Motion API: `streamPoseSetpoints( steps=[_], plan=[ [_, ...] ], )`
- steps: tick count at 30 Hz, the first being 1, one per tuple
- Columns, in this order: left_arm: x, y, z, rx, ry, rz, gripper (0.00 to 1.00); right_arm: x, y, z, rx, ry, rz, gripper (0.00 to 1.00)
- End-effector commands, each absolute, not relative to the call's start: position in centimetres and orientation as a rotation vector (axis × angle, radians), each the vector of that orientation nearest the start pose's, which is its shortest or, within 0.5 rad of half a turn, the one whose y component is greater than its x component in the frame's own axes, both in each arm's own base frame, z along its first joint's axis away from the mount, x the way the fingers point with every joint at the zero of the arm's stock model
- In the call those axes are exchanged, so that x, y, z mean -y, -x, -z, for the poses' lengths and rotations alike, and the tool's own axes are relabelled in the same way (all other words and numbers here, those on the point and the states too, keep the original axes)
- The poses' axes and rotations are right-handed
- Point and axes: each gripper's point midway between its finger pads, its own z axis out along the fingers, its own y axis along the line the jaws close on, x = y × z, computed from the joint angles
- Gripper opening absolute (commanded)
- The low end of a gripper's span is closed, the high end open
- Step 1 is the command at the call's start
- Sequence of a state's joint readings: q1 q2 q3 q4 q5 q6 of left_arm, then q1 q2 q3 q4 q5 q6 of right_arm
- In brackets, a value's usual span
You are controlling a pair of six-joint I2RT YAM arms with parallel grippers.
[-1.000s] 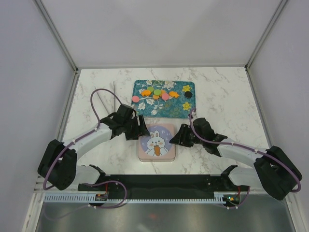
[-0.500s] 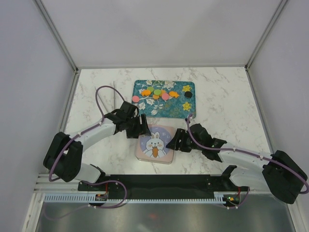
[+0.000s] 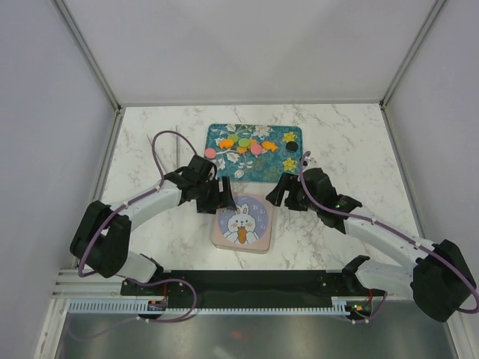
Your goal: Pack the cookies
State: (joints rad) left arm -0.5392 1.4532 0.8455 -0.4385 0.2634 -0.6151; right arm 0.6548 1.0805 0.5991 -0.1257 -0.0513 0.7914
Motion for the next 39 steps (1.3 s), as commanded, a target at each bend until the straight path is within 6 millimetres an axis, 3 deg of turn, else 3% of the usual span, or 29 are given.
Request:
streamPoseSetpoints(
  steps=[1,4,9,21,27,33,35,39],
  plan=[
    [22.5,-23.9,-7.4,-2.737,-0.101,0.716,0.84,-22.3,-25.6,-10.9,-2.339,-0.003,-0.719,0.83],
    [22.9,-24.2,-7.9,-2.737,-0.121,0.732,0.85,-23.2,-26.7,-10.5,-2.344,0.093,-0.694,0.84],
    [23.2,-24.8,-8.0,-2.739,-0.137,0.727,0.85,-24.2,-27.4,-10.5,-2.293,0.112,-0.747,0.87],
    [24.1,-25.4,-7.7,-2.762,-0.176,0.762,0.85,-25.6,-27.4,-6.7,-2.347,0.149,-0.797,0.85],
    [24.7,-26.5,-8.0,-2.754,-0.18,0.764,0.85,-24.9,-25.9,-4.9,-2.4,0.077,-0.814,0.75],
    [25.8,-28.0,-8.7,-2.741,-0.199,0.79,0.85,-22.8,-22.9,-2.1,-2.486,-0.097,-0.807,0.66],
    [26.1,-28.6,-8.6,-2.746,-0.206,0.783,0.85,-22.7,-22.3,-2.0,-2.48,-0.136,-0.833,0.59],
    [26.5,-29.0,-8.4,-2.755,-0.209,0.782,0.85,-21.9,-21.4,-2.5,-2.44,-0.207,-0.871,0.57]
  ],
)
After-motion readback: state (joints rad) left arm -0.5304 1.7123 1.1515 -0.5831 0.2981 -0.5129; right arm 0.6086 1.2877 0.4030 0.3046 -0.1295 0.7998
